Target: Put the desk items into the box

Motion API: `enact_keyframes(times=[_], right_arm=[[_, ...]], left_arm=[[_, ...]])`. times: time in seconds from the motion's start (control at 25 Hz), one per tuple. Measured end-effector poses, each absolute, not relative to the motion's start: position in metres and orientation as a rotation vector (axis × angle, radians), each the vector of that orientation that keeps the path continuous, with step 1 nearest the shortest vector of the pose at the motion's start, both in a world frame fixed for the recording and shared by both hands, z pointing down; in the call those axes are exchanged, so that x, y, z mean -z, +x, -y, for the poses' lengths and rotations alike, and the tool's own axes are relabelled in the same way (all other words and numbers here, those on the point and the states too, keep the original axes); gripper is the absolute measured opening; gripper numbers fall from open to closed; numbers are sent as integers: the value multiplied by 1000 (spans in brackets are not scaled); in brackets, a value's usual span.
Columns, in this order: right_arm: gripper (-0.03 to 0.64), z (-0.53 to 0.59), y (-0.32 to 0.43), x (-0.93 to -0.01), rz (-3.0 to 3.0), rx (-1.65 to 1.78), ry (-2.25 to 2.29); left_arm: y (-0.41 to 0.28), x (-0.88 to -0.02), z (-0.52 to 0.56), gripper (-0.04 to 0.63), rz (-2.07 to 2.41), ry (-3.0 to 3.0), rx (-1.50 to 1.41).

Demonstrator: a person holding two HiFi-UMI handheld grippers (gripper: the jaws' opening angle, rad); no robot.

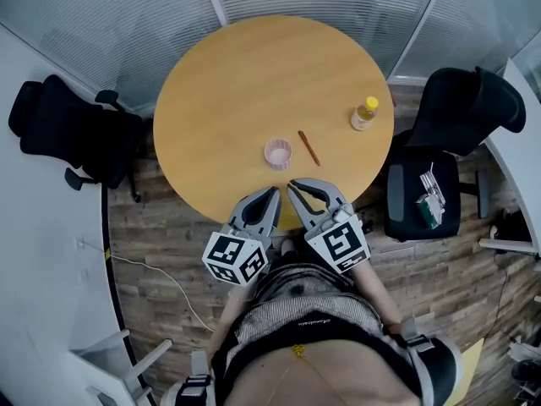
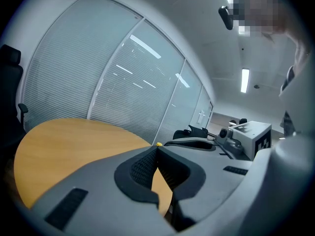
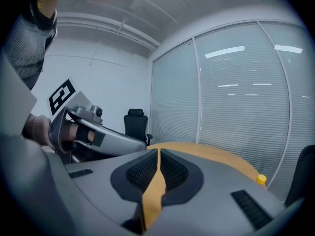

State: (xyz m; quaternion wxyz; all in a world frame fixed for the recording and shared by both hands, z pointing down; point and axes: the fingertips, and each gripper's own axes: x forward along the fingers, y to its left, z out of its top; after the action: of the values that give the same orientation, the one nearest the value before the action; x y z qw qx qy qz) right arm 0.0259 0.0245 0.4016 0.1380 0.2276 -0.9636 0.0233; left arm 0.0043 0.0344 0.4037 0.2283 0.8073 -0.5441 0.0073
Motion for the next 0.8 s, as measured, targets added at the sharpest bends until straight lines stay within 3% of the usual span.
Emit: enact_keyframes(times=[0.8], right_arm=[[31, 35, 51, -407, 2896, -58, 424]], left_arm=[[30, -408, 18, 18, 1694, 2105, 59]])
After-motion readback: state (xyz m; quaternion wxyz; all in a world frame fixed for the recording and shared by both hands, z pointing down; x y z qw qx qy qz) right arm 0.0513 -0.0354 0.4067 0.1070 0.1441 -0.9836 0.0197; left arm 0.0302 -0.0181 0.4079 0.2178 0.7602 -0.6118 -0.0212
